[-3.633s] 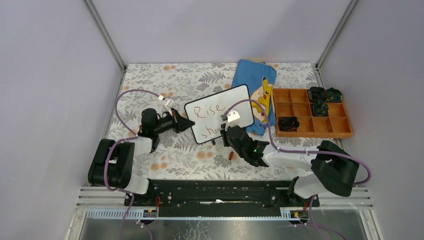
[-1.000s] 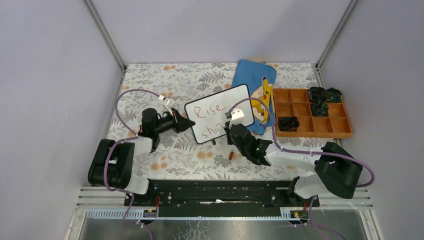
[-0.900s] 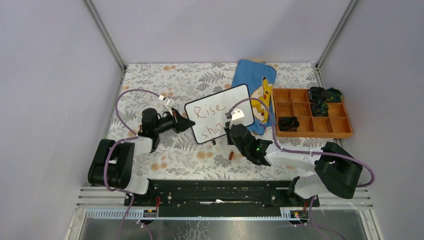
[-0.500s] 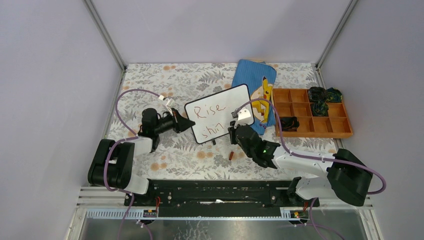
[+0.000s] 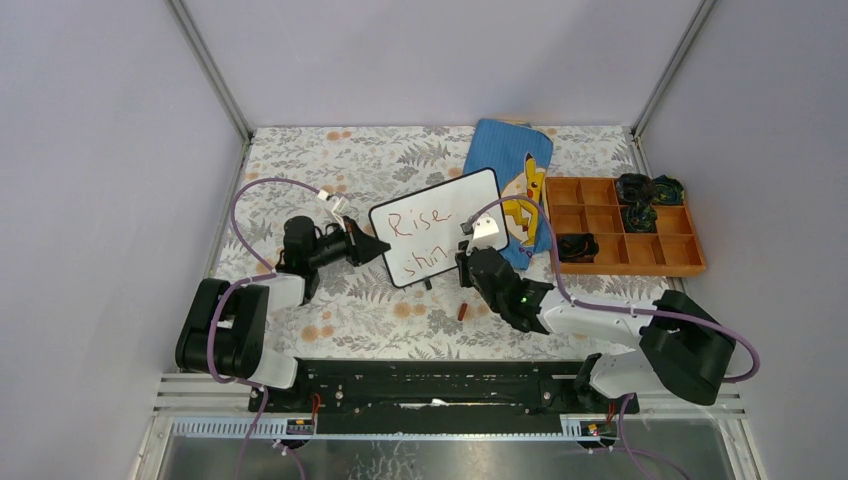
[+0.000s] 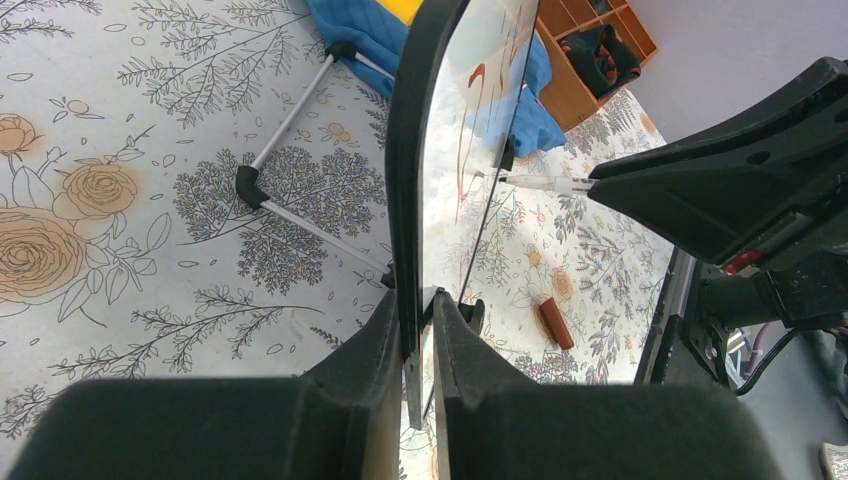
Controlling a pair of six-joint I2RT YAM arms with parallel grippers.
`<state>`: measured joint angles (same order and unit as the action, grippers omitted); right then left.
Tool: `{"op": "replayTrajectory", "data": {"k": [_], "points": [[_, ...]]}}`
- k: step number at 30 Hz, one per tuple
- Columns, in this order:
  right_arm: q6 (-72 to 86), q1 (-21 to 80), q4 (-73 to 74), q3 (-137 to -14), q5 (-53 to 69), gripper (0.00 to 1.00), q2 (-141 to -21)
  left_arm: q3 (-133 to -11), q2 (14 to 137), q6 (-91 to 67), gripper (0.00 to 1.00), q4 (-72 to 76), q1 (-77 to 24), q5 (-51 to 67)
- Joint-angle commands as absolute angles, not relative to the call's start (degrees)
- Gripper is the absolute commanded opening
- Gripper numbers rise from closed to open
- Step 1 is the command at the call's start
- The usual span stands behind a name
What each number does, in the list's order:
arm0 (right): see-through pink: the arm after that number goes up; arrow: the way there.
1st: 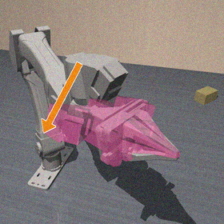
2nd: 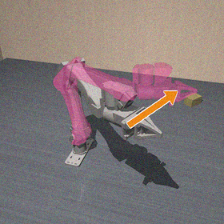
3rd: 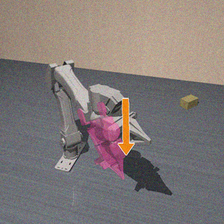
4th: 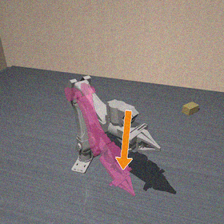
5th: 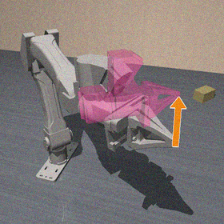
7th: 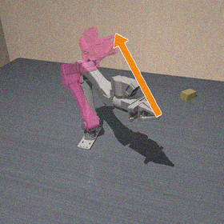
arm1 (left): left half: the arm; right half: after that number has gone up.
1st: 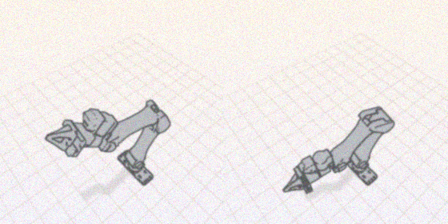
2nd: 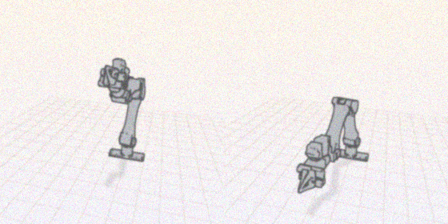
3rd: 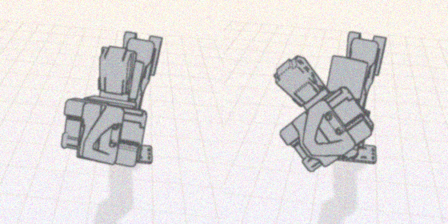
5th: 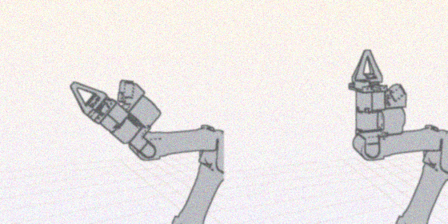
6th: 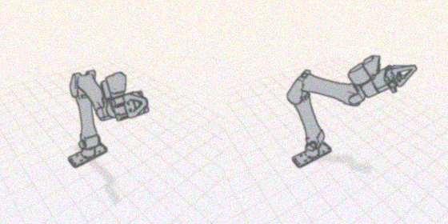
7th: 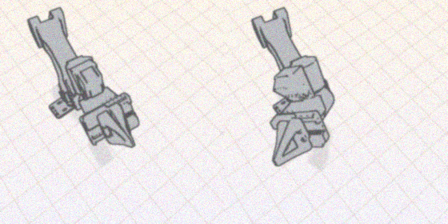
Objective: Write a sentence on the whiteboard
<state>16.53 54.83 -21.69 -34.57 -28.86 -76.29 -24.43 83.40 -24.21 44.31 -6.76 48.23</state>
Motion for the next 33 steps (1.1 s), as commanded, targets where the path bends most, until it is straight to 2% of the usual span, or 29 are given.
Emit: {"op": "replayTrajectory", "data": {"k": [1,33], "points": [[17.4,53.62,-24.63,-37.22,-28.18,0.0,-77.11,-23.95,84.64,-19.96,0.0,37.09,-8.25,46.04],[17.24,50.71,-22.31,-38.41,-31.7,0.0,-77.26,-23.99,84.45,-19.6,0.0,36.65,-8.44,46.05]]}}
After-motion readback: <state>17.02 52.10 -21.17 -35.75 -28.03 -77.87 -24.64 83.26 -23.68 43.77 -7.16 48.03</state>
